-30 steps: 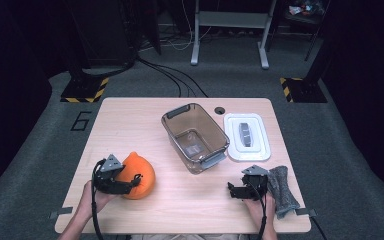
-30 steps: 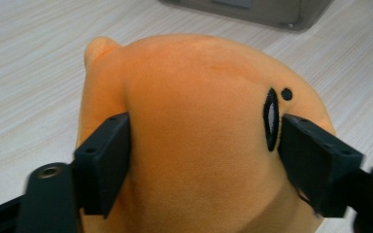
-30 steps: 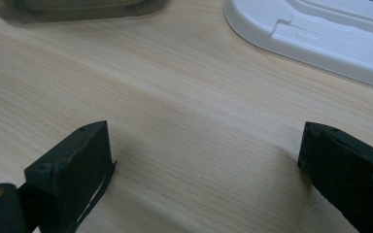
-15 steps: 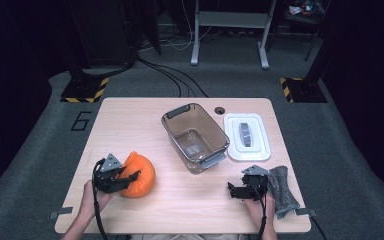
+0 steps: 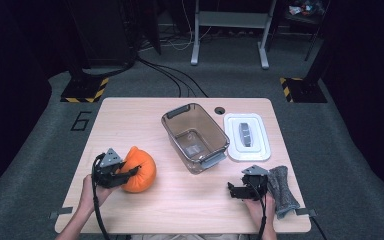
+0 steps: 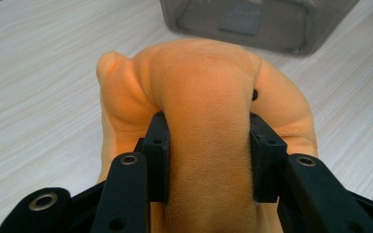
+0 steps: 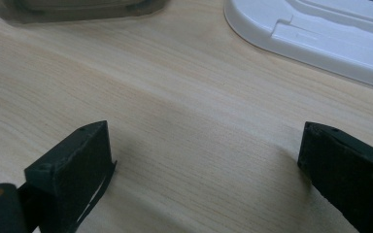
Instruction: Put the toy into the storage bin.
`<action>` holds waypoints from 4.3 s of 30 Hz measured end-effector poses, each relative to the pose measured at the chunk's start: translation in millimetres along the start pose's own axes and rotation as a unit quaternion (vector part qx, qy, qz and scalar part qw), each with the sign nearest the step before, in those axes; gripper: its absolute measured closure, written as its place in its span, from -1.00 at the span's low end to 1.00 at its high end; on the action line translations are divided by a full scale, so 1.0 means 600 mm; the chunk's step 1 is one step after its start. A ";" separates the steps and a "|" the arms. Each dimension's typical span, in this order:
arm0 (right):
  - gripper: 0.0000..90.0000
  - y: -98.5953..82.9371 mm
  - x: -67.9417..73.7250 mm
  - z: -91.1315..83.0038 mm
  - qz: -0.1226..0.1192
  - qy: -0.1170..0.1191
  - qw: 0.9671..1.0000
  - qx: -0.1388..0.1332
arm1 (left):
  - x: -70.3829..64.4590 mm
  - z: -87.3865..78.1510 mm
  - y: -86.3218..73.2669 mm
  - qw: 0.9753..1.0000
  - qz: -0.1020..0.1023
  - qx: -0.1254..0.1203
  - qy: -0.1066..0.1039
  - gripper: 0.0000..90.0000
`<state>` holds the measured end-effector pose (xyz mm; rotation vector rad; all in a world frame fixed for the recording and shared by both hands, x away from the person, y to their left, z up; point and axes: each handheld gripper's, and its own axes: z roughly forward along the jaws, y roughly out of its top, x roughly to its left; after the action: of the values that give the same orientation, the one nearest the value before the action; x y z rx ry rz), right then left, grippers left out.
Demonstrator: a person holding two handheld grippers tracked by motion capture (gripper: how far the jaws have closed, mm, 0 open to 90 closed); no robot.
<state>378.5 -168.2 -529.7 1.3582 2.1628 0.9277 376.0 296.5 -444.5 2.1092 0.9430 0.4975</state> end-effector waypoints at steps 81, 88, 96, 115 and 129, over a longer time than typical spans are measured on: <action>-0.90 0.000 0.002 0.000 0.002 -0.003 1.000 -0.003 | 0.068 -0.027 0.300 0.996 0.070 -0.056 0.008 0.27; -0.90 0.000 0.002 0.000 0.002 -0.003 1.000 -0.003 | 0.057 -0.010 0.323 0.996 0.072 -0.056 -0.004 0.26; -0.90 0.000 0.003 0.000 0.005 -0.003 1.000 -0.004 | 0.039 0.015 0.345 0.996 0.071 -0.056 -0.006 0.26; -0.90 0.000 0.003 0.000 0.004 -0.004 1.000 -0.004 | 0.008 0.090 0.360 0.996 0.064 -0.044 -0.033 0.24; -0.90 0.000 0.003 0.000 0.004 -0.003 1.000 -0.004 | -0.002 0.145 0.350 0.997 0.057 -0.023 -0.053 0.23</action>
<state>377.7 -166.7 -529.8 1.3643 2.1481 0.9337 524.7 161.2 -338.0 2.1347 0.7469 0.4558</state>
